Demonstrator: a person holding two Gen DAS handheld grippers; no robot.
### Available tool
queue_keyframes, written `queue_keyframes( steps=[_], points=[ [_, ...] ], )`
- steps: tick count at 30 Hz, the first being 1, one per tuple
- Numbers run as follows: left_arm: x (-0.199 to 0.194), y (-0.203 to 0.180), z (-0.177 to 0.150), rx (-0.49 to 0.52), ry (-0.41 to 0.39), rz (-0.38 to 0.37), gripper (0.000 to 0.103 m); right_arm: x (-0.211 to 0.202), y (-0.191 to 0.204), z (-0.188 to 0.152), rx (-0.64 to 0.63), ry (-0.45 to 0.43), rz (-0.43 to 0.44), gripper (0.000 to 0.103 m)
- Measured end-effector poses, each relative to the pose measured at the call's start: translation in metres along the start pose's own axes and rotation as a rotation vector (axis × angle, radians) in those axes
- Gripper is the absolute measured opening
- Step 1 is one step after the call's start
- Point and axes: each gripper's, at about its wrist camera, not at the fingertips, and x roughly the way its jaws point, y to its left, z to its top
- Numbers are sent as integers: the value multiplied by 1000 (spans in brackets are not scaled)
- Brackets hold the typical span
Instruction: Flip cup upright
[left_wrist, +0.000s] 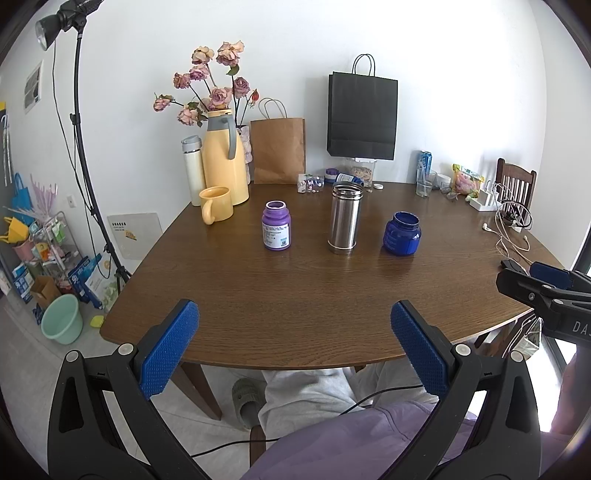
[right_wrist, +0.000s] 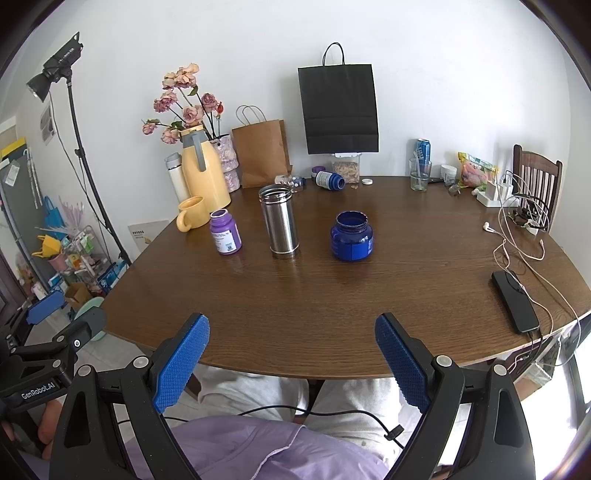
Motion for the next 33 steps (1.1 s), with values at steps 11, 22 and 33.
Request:
queue_keyframes(
  steps=[11,22,33],
  points=[
    [0,0,0,0,-2,1,103,-1,0,0,2,-4,2,94],
    [-2,3,4,2,-5,2,103,-2,-1,0,1,-6,2,94],
    [-2,3,4,2,-7,3,103,-3,0,0,2,-9,4,94]
  ],
)
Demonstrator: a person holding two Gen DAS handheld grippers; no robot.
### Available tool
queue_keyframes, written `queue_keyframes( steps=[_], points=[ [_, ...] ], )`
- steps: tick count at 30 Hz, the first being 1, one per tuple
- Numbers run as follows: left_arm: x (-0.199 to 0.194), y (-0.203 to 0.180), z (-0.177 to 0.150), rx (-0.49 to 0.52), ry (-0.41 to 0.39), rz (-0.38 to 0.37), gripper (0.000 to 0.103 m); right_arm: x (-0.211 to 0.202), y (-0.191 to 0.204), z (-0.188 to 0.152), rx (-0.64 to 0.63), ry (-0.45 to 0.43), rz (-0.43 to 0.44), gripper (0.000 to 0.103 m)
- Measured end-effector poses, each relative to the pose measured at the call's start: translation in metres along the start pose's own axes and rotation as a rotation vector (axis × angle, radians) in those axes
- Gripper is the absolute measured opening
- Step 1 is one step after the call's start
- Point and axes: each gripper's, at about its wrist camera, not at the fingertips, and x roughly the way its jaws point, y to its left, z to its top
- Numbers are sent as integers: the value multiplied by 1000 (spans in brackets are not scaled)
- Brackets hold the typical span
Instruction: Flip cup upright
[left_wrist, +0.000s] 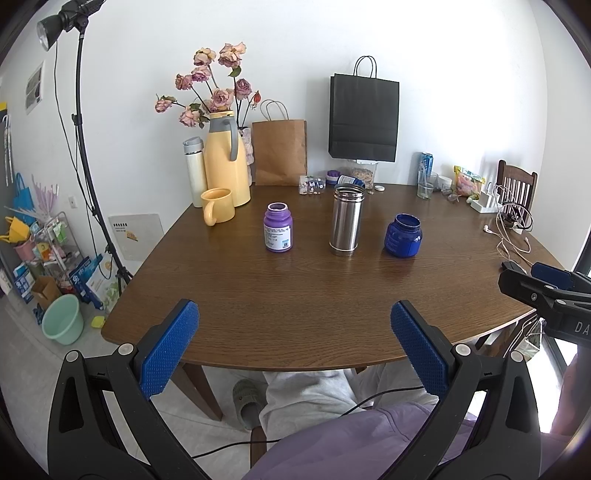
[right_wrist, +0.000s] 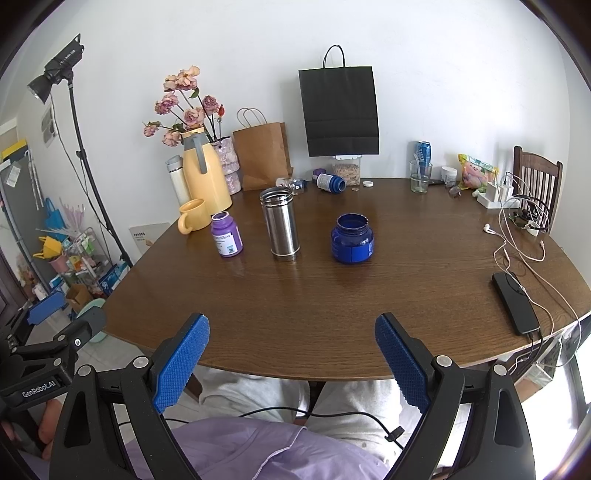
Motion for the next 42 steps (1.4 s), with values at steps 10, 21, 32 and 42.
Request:
queue_keyframes(
  steps=[10,21,32,42],
  points=[
    [-2,3,2,0,1,-2,103,-3,1,8,1,0,4,94],
    [-3,4,3,-1,2,-3,103,-3,2,10,1,3,12,94],
    [-3,4,5,-3,3,-6,103,4,0,5,4,-1,29,94],
    [78,3,61,-11,17,-29,103,65,-30,62,-36,-38,33,94]
  ],
)
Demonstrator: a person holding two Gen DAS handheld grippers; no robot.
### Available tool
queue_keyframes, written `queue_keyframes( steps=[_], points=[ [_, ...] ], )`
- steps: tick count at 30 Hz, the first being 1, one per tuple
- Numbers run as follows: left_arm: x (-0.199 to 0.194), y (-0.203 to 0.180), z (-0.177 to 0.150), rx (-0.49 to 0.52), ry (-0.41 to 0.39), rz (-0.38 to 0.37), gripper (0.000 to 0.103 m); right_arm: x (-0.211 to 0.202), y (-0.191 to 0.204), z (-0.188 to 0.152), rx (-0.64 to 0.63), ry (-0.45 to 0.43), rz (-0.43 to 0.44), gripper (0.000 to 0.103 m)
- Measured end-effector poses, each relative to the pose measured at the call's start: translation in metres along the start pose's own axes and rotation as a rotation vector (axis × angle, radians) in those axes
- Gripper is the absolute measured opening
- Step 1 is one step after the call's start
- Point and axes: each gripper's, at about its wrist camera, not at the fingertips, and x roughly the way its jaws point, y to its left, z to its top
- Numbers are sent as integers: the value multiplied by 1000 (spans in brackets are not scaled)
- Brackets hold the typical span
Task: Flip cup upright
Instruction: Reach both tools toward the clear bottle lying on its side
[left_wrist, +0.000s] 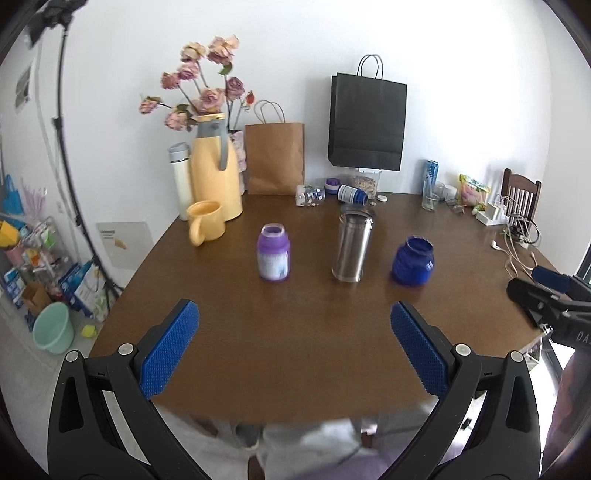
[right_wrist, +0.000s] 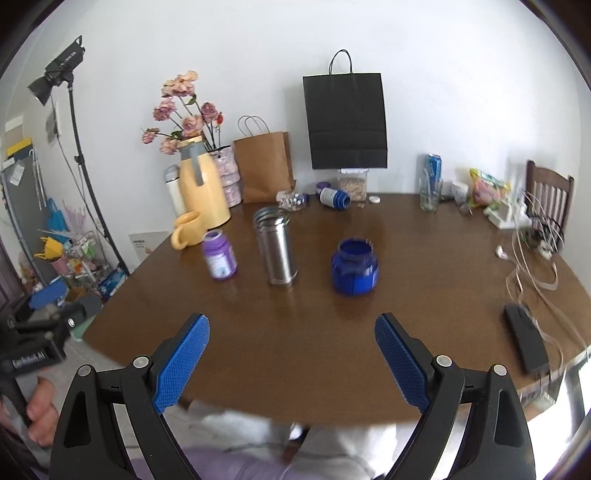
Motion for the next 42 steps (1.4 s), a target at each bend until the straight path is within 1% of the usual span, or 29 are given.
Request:
queue_keyframes(
  steps=[3,4,5,7,9,10,12,14,15,16,17,19,20,21,22,23,25,26,28,29,30,31,33,34,36,37,40,42],
  points=[
    [48,2,39,-4,47,-54,103,36,-20,42,-29,23,-29,94],
    [60,3,51,-7,63,-73,103,52,-24,63,-77,36,-61,94],
    [75,5,65,-10,83,-101,103,63,-26,78,-126,38,-70,94],
    [107,7,96,-21,125,-149,103,80,-32,105,-181,27,-83,94],
    [140,9,130,-30,161,-162,103,106,-39,146,-231,38,-127,94],
    [151,8,143,-22,171,-160,103,118,-41,163,-247,51,-123,94],
    [181,4,173,31,200,-163,103,138,-45,192,-245,75,-96,94],
    [213,0,199,124,249,-140,103,170,-52,227,-224,140,-60,94],
    [229,-1,211,150,262,-117,103,185,-54,239,-225,176,-44,94],
    [244,2,223,145,272,-91,103,199,-54,249,-230,203,-28,94],
    [259,4,232,127,291,-82,103,218,-53,261,-247,230,0,94],
    [288,12,250,61,342,-101,103,250,-49,276,-278,279,43,94],
    [304,16,258,31,368,-115,103,272,-46,284,-301,317,64,94],
    [317,19,263,13,387,-119,103,289,-42,290,-325,342,75,94],
    [335,23,269,-8,406,-120,103,310,-37,295,-368,359,68,94],
    [351,26,272,-30,420,-113,103,336,-31,300,-422,366,47,94],
    [396,31,277,-76,465,-97,103,385,-25,305,-484,392,8,94],
    [418,34,276,-104,489,-102,103,418,-24,306,-474,418,7,94],
    [470,44,268,-170,563,-127,103,465,-25,308,-429,470,56,94],
    [491,49,262,-206,604,-152,103,491,-27,306,-392,494,80,94],
    [513,59,251,-279,637,-197,103,509,-28,304,-362,506,89,94],
    [524,67,242,-338,656,-205,103,535,-29,300,-321,524,105,94],
    [544,81,225,-452,694,-201,103,565,-31,295,-281,556,123,94],
    [552,86,219,-492,705,-211,103,581,-33,293,-253,569,130,94],
    [561,89,215,-514,706,-211,103,610,-39,288,-190,592,150,94],
    [565,89,215,-504,702,-196,103,621,-42,287,-159,601,147,94],
    [578,87,218,-464,710,-165,103,650,-52,280,-38,624,188,94],
    [583,83,218,-437,716,-182,103,655,-47,281,-41,573,176,94]
  ],
)
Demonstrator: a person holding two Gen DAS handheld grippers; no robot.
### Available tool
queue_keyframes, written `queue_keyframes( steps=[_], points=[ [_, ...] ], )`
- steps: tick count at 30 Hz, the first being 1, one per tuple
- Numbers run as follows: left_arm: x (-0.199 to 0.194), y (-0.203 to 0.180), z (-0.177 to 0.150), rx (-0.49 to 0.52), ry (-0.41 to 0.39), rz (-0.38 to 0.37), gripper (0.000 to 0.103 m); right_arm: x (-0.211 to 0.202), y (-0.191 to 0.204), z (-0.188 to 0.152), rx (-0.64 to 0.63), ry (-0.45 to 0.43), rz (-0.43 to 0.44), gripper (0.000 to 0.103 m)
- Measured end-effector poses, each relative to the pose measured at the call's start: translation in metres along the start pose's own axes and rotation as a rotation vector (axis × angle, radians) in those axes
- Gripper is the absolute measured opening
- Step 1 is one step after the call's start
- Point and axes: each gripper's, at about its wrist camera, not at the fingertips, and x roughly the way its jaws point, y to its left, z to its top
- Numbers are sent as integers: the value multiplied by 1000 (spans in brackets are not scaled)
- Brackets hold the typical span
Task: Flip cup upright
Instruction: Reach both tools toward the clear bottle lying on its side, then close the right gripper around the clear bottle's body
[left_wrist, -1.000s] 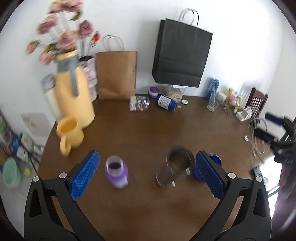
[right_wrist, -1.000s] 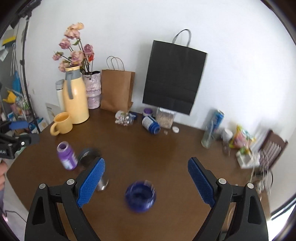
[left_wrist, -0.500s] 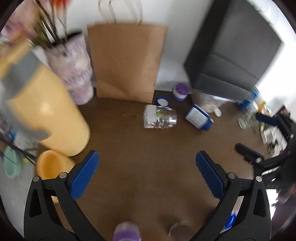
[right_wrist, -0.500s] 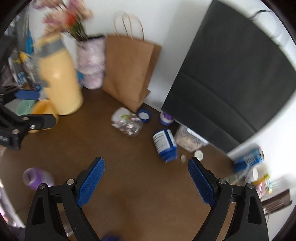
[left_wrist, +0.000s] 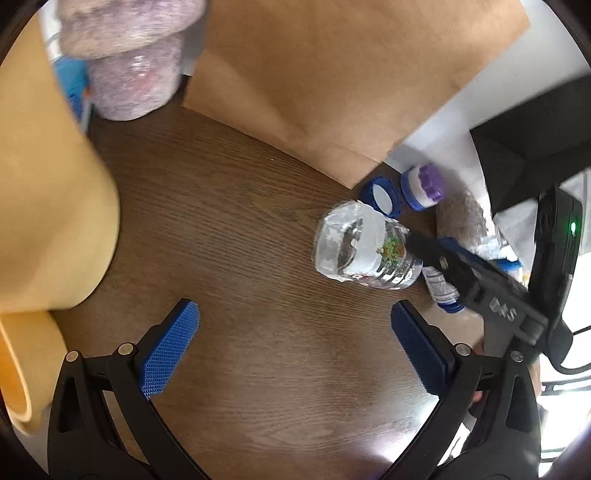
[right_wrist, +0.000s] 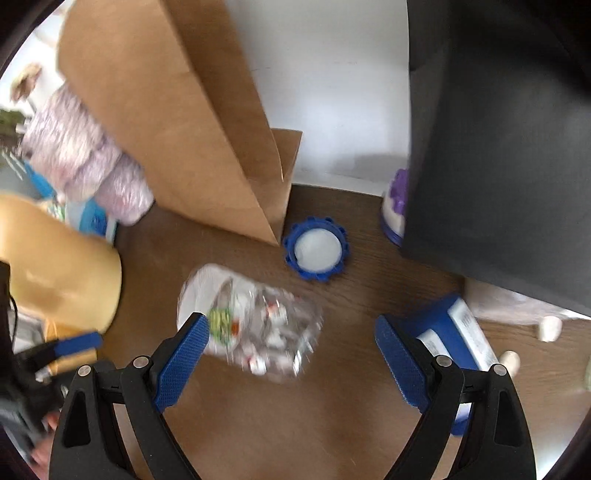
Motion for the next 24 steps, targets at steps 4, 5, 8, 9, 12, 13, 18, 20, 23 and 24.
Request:
queue_keyframes(
  steps=[4,5,8,9,12,13,18,20,23,24],
  points=[
    [6,-7,0,67,-12,-9,103,2,17,-2,-65,-40,7,93],
    [8,-8,-2,76,-12,-13,103,4,20,-4,-83,-40,-2,93],
    [14,-8,-6,74,-8,-9,103,16,24,-6,-117,-23,12,87],
    [15,-7,-7,78,-1,-11,103,17,23,-6,-96,-26,36,85],
    [21,-5,-6,74,-6,6,103,15,21,-9,-89,-22,67,75],
    [20,-2,-7,71,-7,5,102,15,21,-11,-85,-1,100,72],
    [11,2,-19,114,-9,-72,83,16,18,-38,54,224,277,57],
    [7,-3,-28,182,-29,-73,83,11,20,-50,67,238,263,57],
    [14,-8,-30,221,-1,-83,87,11,18,-60,84,252,243,57],
    [16,-9,-29,224,14,-87,90,11,15,-63,104,258,257,57]
  ],
)
